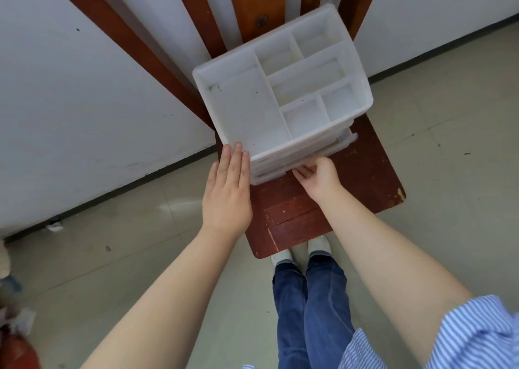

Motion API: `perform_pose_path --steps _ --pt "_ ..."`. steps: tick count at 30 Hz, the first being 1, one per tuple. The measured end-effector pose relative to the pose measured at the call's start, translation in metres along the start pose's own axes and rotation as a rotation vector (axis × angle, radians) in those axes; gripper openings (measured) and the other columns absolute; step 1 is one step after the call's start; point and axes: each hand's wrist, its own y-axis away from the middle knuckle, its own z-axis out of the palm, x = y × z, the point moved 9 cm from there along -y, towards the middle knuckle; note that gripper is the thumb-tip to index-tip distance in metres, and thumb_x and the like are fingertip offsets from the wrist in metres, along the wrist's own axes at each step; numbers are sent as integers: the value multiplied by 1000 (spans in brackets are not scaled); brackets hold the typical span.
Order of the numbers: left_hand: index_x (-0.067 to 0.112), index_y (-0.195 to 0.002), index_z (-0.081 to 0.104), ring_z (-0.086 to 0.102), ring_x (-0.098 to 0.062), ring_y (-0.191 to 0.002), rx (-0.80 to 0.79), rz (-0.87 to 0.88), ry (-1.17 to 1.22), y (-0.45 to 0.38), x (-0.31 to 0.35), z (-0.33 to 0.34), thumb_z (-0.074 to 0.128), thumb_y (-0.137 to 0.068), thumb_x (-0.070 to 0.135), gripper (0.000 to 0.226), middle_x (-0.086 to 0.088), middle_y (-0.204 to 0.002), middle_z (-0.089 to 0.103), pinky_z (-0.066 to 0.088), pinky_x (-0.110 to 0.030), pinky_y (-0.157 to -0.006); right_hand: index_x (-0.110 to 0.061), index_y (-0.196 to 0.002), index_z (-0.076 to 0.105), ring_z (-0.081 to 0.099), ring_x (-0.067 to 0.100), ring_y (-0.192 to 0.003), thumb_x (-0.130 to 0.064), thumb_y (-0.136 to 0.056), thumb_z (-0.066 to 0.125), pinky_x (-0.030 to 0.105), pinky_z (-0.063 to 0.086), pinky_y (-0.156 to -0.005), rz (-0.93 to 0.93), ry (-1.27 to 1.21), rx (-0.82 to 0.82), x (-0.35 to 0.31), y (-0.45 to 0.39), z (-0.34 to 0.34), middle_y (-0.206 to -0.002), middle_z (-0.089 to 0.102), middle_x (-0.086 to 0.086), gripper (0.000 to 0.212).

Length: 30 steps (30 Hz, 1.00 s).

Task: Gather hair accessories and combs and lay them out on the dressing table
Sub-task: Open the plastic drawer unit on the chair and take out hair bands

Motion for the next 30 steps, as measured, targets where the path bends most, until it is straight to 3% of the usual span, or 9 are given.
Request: perform_pose_path --steps 3,5,10,14,18,21,24,26,30 --pt "1 -143 5 -18 -22 -132 -53 -33 28 1 -4 8 38 -88 -3 64 -17 -156 7 -6 -34 -110 -9 -64 43 53 21 -72 9 -89 23 42 34 -105 14 0 -28 11 9 -32 -62 56 11 37" --pt "3 -143 -3 -25 -16 -127 -83 -42 27 1 -6 12 32 -92 2 63 -13 -157 -2 -11 -33 -108 -10 -68 45 55 21 -76 7 -89 25 40 35 -100 38 30 -28 21 17 -55 -71 54 12 34" --pt "4 -144 -3 -17 -23 -140 -115 -52 42 2 -4 10 31 -93 5 61 -13 -157 -3 -6 -35 -115 -9 -76 48 55 19 -76 4 -93 35 38 42 -95 57 95 19 31 25 -82 -76 51 10 25" --pt "1 -144 3 -5 -32 -143 -123 -48 77 2 -5 10 35 -91 0 62 -16 -156 3 1 -39 -118 1 -123 40 54 20 -85 16 -89 33 43 35 -108 -96 135 19 10 24 -58 -83 51 10 38" --pt "-7 -140 18 9 -42 -141 -96 -28 109 1 -3 7 43 -85 -8 60 -24 -151 19 15 -47 -116 -4 -132 43 47 24 -120 10 -89 38 40 32 -113 -138 625 -164 -1 27 8 -134 48 14 46" --pt "-10 -136 26 17 -47 -137 -71 -9 129 1 -1 3 46 -82 -12 58 -28 -147 27 22 -51 -113 -3 -126 50 51 30 -120 3 -89 42 44 41 -108 -222 838 -66 -10 28 31 -127 54 16 38" --pt "-10 -137 25 16 -45 -138 -69 -2 125 1 -1 2 45 -82 -12 59 -27 -148 27 21 -49 -114 -4 -119 54 55 29 -112 6 -87 42 43 45 -104 -300 625 54 -20 31 33 -103 58 8 35" --pt "-9 -138 23 14 -43 -139 -79 -2 121 1 -1 3 44 -83 -11 59 -25 -149 25 19 -48 -114 -5 -120 51 54 25 -105 12 -86 37 39 45 -101 -214 327 -11 -15 31 35 -90 56 4 41" --pt "-4 -142 10 0 -37 -143 -116 -1 78 1 -3 8 41 -89 -1 62 -20 -155 9 9 -42 -118 -6 -84 51 54 27 -87 17 -83 16 42 41 -95 -70 -41 -140 -9 38 29 -80 51 11 42"
